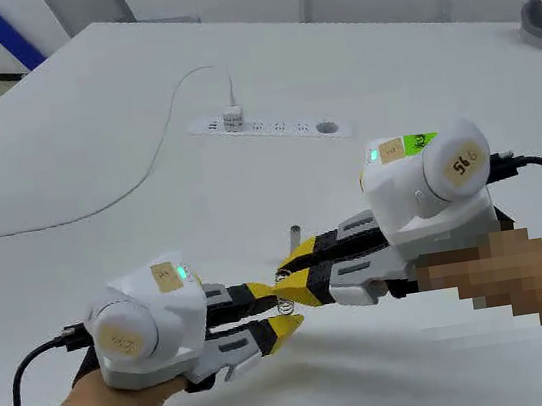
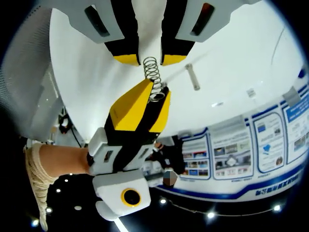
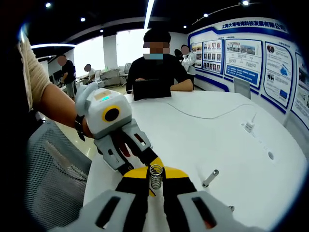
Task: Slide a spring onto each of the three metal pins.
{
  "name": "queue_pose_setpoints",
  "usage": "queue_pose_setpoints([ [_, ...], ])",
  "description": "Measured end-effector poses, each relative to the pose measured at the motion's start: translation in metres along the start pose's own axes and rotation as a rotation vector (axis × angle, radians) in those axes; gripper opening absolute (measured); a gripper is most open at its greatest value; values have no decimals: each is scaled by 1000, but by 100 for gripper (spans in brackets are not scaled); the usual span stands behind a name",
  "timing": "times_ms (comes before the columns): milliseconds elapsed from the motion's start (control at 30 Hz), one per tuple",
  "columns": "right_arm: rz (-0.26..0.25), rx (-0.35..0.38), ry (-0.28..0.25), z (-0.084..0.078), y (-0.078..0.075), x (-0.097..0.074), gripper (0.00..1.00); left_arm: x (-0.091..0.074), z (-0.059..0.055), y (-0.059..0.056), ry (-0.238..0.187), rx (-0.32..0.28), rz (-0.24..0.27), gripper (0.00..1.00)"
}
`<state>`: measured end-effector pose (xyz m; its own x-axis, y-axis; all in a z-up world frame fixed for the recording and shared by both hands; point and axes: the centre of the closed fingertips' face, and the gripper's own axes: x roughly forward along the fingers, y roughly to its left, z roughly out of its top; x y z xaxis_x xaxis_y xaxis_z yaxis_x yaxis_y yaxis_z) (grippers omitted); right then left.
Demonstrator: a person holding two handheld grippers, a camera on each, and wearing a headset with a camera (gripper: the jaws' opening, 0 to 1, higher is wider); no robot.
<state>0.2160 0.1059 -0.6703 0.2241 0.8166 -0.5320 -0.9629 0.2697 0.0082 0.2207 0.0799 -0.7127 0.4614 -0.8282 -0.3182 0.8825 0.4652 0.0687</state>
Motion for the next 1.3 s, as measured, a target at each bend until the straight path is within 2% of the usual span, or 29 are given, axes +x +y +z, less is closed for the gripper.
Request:
queue_pose_setpoints([
  [267,-39,6,-15,5,-12,-6,11,-6,-6,13,-3,-53,51,31],
  [433,-83,19,-43,13,-26,-13,12,-9,-9,19,0,-72,74,38],
  [633,-158,23,-80,24,-45,-20,12,-10,-9,25,-4,-86,94,44],
  [733,-221,31,-94,29,-60,-22,12,-10,-8,26,-8,-88,100,45],
  [967,-304,67,-113,26,-90,-20,11,-11,-11,27,-8,-93,106,47],
  [1300,-339,100,-103,16,-104,-6,12,-11,-12,28,-9,-96,106,50],
])
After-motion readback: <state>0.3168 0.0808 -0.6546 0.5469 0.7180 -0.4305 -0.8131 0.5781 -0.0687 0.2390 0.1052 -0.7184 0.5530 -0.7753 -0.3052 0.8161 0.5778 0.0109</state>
